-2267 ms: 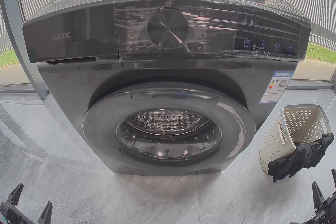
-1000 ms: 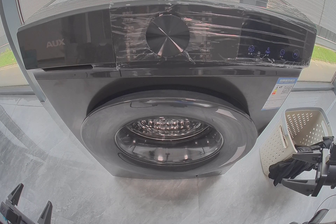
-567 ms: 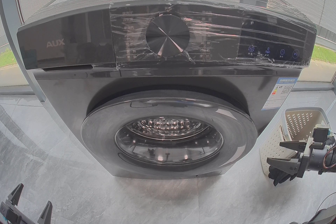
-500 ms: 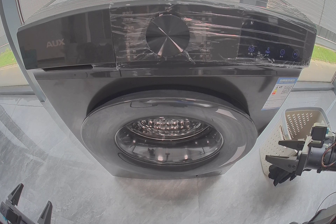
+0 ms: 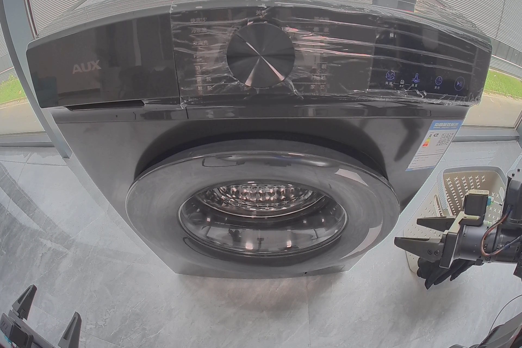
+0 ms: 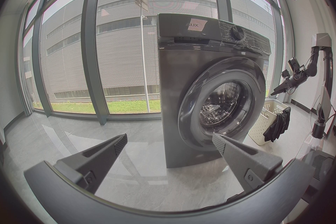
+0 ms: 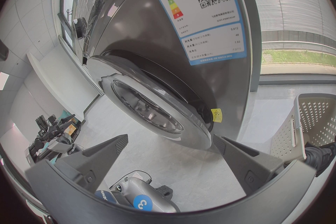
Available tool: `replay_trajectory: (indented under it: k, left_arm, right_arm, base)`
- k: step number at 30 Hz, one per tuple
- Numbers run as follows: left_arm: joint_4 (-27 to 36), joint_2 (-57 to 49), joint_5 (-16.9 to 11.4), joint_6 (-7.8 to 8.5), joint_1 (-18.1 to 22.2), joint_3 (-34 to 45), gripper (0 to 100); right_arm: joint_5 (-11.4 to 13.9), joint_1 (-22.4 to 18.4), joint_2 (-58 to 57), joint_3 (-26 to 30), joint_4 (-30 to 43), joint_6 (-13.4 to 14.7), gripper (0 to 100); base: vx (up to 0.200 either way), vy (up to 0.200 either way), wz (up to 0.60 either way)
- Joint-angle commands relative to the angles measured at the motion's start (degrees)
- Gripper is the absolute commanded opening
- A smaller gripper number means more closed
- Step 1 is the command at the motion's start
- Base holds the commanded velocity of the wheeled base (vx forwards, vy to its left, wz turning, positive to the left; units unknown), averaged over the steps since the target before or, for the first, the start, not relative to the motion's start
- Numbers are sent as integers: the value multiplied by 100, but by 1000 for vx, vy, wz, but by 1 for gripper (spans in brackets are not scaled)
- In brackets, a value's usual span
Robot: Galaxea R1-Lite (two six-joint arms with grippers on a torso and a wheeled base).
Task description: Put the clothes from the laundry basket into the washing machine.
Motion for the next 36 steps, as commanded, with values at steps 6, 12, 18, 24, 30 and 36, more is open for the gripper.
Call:
replay_trajectory:
  k: [6,12,18,24,30,36]
  left_arm:
    - [0,-101,1,0,0,101,100]
    - [0,-101,1,0,0,101,100]
    - [0,-101,1,-9,0,101,100]
    - [0,-101,1,-9,0,101,100]
    - [0,-101,1,-9,0,101,100]
    - [0,-101,1,-9,0,101,100]
  right_arm:
    - [-14,49,684,32,-571,19,100]
    - [-32,57,1132,111,-1195,27,100]
    - [-32,303,1581,313,-2118,282,100]
    - [-49,585,1660,462,-2637,616,100]
    - [-40,594,1748,585,-2654,608,100]
    - [4,594,1677,902,-2672,467,100]
  base:
    - [0,0,0]
    - [0,0,0]
    - [0,0,0]
    - [0,0,0]
    - [0,0,0]
    - [0,0,0]
